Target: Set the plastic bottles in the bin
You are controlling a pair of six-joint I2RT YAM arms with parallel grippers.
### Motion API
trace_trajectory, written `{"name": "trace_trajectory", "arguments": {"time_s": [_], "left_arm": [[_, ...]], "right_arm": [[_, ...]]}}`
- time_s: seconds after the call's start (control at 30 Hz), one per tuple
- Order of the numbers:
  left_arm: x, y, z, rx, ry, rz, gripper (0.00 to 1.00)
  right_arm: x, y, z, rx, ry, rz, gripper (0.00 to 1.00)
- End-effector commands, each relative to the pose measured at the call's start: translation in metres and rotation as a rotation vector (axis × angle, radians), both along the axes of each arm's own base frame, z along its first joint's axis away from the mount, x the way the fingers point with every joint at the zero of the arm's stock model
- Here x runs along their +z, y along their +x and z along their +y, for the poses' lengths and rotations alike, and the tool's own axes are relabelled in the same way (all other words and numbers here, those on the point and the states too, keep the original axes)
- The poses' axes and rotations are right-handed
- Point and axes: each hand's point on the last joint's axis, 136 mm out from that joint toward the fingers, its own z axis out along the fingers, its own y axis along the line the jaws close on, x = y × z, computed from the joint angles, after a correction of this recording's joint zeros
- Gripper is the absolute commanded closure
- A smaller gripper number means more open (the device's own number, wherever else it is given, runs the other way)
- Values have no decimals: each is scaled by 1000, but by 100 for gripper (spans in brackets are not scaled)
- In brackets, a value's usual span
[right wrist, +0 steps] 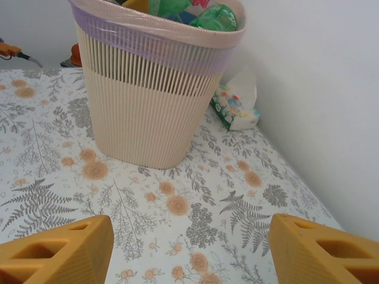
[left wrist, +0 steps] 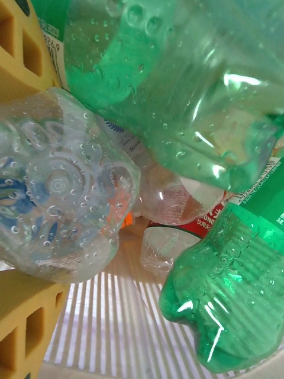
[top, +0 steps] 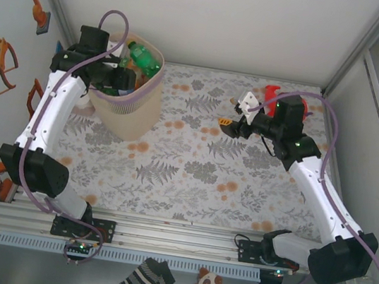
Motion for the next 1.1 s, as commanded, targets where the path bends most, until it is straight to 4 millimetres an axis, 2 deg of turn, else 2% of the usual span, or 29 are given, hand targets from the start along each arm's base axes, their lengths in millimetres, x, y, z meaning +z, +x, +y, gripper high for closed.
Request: {"name": "trace_trajectory", "arguments": {"time_s": [0.0,0.1,0.17,0.23,0.4,0.47,0.57,0.67,0.73,0.87,0.97,1.07], "left_arm": [[-57,-25,5,-5,30,231,51],[-54,-27,2,-19,14,229,48],[-43,-27,2,-18,11,195,44],[-24,-26,2,-17,-2,137,37],[40,-30,-4,-36,-74,-49,24],[60,-32,-6,-40,-98,-109,20],[83,-33,-4,-28,-110,-185,17],[96,-31,0,-10,-103,-237,16],[99,-28,1,-4,-98,-253,21],[99,-18,-4,-19,-115,-263,39],[95,-7,-12,-41,-135,-258,56],[84,5,-17,-55,-144,-233,67]], "right_arm": [[4,-2,0,-1,-6,-24,31],[3,-3,-1,-5,-9,-25,31],[4,-3,-2,-6,-9,-28,31],[4,-3,-2,-8,-10,-27,31],[7,-4,-2,-10,-7,-33,31],[8,-4,-2,-10,-6,-36,31],[9,-4,-3,-10,-4,-36,31],[10,-5,-3,-12,-4,-38,31],[11,-5,-3,-13,-4,-41,31],[12,-5,-3,-14,-4,-39,31],[11,-6,-4,-13,-5,-38,31],[12,-6,-4,-13,-4,-39,32]]}}
